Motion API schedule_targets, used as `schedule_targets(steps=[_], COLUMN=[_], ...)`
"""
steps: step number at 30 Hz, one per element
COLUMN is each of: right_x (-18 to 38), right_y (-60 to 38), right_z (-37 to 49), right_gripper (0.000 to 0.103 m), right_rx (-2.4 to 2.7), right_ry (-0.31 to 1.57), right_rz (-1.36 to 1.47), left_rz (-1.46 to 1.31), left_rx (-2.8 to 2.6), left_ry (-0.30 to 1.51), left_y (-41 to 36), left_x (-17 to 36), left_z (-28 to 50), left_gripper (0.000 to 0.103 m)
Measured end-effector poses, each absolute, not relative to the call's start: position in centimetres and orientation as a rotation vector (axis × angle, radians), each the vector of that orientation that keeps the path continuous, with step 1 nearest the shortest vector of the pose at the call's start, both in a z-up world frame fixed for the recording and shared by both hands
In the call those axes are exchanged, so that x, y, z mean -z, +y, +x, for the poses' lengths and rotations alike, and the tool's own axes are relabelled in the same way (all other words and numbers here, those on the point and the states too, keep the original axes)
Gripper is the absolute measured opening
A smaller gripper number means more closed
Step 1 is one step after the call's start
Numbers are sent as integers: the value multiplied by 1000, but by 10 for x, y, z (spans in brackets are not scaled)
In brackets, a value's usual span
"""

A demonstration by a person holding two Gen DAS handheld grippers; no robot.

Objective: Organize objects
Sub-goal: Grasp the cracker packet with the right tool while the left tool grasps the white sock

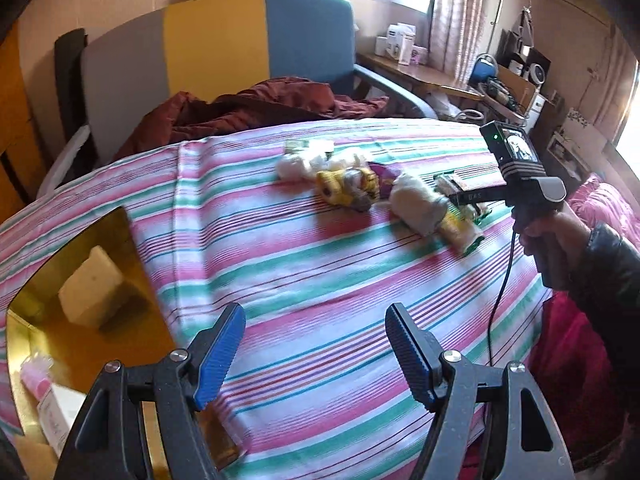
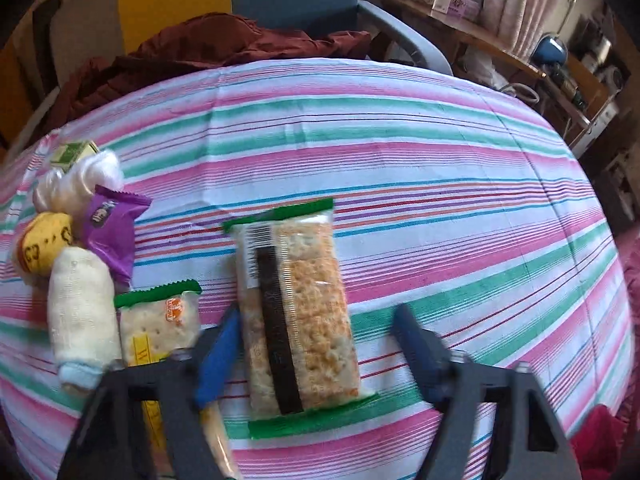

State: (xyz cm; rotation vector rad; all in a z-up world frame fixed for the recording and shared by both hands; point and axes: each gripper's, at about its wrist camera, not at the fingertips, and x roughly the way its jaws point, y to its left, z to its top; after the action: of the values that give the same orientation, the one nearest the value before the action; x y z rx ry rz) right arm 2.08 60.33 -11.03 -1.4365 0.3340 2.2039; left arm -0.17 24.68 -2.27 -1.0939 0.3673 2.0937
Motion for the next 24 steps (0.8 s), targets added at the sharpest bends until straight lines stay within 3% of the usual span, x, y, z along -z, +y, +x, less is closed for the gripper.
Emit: schedule_targets(steps=[10, 24], right_x=[107, 109], right_y=[588, 588], right_z=[72, 65], right_gripper=[47, 49], right_rx=[-2217, -2230], right_ry=[291, 280], right_rz=[-1515, -1527], left_rz=[-1246, -1487], left_rx=[-1893, -1748], left_ry=[230, -24], left_y=[307, 378], left_x=[46, 76], left_z=[-16, -59], left_gripper=[74, 72])
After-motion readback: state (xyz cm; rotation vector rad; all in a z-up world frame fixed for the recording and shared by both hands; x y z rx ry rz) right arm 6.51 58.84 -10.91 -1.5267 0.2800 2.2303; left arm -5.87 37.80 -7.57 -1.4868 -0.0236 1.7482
